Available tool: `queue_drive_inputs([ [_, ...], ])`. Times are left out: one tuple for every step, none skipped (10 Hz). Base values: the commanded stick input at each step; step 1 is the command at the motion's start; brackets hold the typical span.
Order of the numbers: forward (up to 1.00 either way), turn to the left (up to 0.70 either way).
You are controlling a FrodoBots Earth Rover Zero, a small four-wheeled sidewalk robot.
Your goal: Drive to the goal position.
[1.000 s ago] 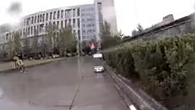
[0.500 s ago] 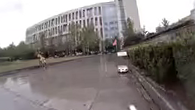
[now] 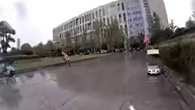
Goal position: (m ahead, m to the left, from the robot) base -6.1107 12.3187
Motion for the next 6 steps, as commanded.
queue_drive_inputs([
  [0.7,0.35],
  [0.7,0.35],
  [0.7,0.35],
  [0.7,0.35],
  [0.7,0.35],
  [0.7,0.35],
])
